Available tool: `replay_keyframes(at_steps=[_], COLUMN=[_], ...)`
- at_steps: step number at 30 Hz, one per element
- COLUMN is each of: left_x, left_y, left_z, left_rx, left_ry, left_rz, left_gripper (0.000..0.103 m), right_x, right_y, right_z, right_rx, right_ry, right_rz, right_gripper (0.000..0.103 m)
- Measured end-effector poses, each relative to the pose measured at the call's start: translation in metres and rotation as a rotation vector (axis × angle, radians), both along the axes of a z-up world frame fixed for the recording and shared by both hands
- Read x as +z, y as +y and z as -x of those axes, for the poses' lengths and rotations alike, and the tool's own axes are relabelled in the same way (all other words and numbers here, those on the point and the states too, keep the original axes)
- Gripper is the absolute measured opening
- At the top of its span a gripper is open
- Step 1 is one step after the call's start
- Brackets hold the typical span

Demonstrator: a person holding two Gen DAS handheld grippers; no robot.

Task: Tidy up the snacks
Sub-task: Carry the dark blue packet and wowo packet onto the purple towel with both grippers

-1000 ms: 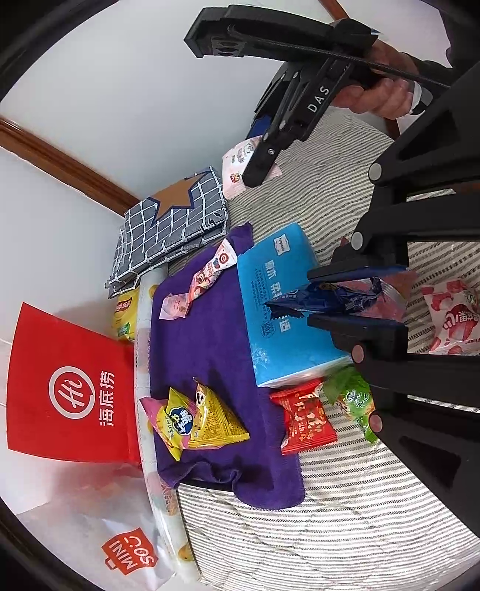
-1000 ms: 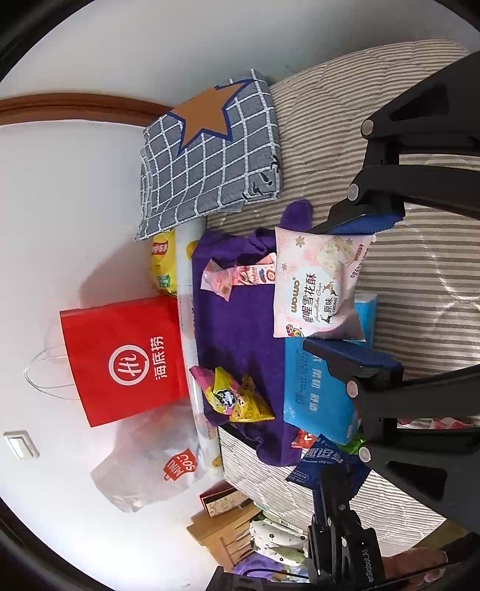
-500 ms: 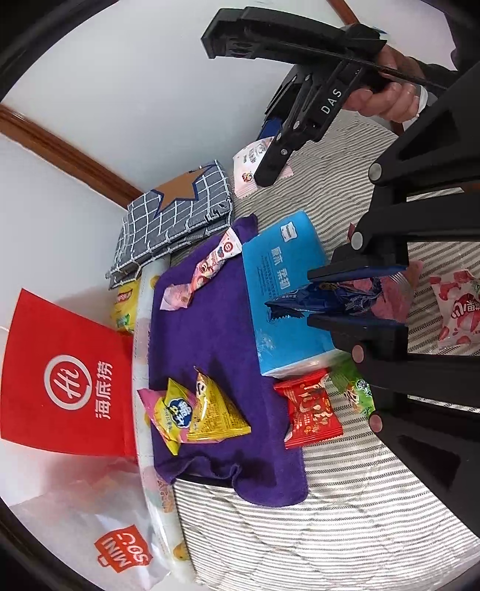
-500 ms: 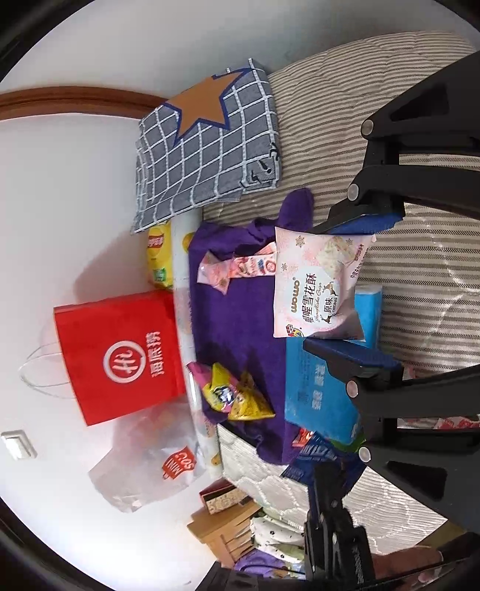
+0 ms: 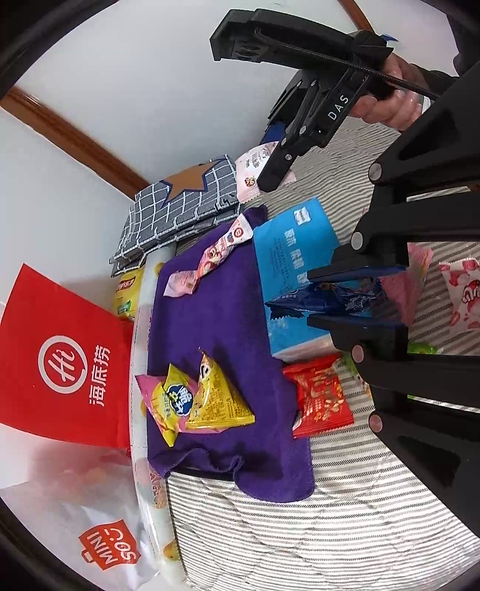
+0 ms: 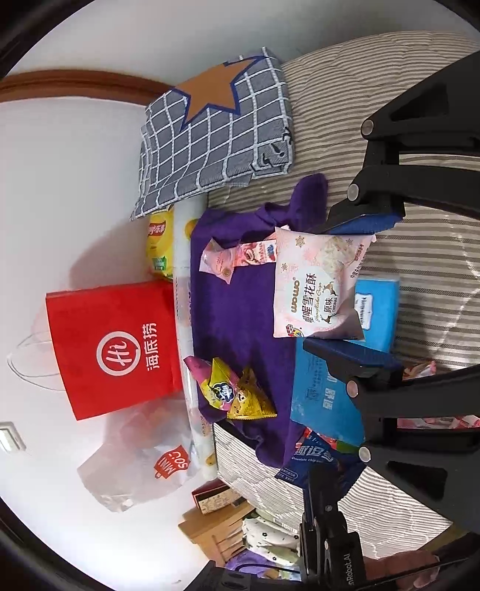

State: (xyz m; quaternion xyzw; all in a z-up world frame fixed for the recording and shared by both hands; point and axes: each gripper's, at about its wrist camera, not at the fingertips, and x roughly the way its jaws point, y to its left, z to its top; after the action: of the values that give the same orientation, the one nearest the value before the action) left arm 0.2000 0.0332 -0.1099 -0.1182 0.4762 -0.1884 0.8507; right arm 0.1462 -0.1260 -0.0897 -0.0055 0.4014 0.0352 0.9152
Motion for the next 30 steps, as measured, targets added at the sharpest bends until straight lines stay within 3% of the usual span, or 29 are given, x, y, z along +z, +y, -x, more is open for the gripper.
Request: replay_keyframes(at_steps=[14, 22, 30], left_x=[0.009, -0.005, -0.032], left_y=[0.046, 0.072, 0.076], left_z=[-0.058, -0.096, -0.117], left_rx=[0.122, 0.198, 0.216], left_ry=[0.005, 0.038, 0.085], left_rz=[-0.036, -0.068, -0.100], left_gripper=[0.016, 0.016, 0.016], right_x=[-0.001, -0.014, -0.047], right_y=[0.009, -0.005, -0.005], right_z=[-0.067, -0.110, -0.138], right_rx=[0.016, -0.009, 0.022], right_ry=[-0.013, 0.000, 0.080], right_rz=[-0.001, -0.014, 0.001], right_gripper=[0.050, 0.051, 0.051])
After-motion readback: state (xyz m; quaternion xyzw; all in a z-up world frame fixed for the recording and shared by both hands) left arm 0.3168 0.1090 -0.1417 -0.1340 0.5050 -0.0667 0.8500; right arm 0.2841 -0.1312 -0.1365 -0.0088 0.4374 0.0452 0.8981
